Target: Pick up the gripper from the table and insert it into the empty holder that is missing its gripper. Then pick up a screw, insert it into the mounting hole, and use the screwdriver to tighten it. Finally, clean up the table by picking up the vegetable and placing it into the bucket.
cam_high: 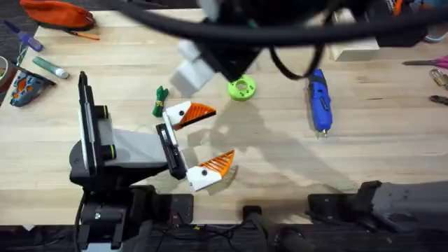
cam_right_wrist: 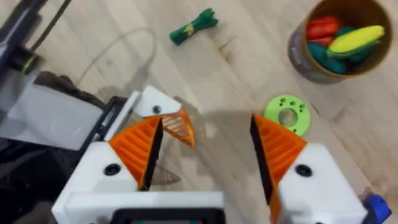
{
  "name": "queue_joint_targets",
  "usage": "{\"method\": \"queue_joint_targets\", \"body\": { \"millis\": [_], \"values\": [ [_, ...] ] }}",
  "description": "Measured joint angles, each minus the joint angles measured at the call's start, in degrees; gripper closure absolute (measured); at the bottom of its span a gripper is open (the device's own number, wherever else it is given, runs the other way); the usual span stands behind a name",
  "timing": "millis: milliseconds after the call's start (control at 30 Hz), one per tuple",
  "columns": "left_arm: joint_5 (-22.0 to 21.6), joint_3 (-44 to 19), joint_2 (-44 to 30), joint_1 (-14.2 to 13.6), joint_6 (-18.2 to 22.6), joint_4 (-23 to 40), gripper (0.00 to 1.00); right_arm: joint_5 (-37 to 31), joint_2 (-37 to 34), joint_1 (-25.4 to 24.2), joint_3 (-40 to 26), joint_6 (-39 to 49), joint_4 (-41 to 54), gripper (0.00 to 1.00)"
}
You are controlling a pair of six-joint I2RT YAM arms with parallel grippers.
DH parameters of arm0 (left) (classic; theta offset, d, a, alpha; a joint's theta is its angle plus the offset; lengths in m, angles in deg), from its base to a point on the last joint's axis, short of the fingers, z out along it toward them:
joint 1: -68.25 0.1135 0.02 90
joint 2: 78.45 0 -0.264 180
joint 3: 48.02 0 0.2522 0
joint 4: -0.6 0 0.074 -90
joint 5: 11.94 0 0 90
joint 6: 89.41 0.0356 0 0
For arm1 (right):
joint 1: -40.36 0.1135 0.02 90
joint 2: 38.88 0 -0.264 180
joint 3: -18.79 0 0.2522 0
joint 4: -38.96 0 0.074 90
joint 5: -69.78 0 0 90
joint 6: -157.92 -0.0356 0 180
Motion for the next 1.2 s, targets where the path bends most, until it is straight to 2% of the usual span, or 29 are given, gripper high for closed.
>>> {"method": "queue_joint_targets", "body": {
  "millis": [100,200,400,533,900,1100,1200],
  "values": [
    [0.00,0.00,0.00,0.00,0.01,0.00,0.014,-0.12,5.97,-2.38,9.45,-1.56,-4.95,0.177],
    [0.01,0.00,0.00,0.00,0.02,0.00,0.015,-0.28,11.45,-5.77,16.90,-2.70,-5.72,0.177],
    [0.01,0.00,0.00,0.00,0.02,0.00,0.015,-0.57,20.92,-12.36,25.86,-3.86,-6.62,0.175],
    [0.01,0.00,0.00,0.00,0.02,0.00,0.015,-0.74,26.35,-14.83,32.12,-3.97,-9.53,0.175],
    [0.00,0.00,0.01,0.00,0.02,0.00,0.015,-0.87,36.15,-16.70,46.48,-4.71,-17.93,0.175],
    [0.01,0.00,0.00,0.00,0.02,0.00,0.015,-0.87,41.13,-23.07,51.35,-5.60,-20.89,0.173],
    [0.01,0.00,0.01,0.00,0.02,0.00,0.014,-0.90,42.41,-26.20,52.89,-5.98,-20.73,0.135]
  ]
}}
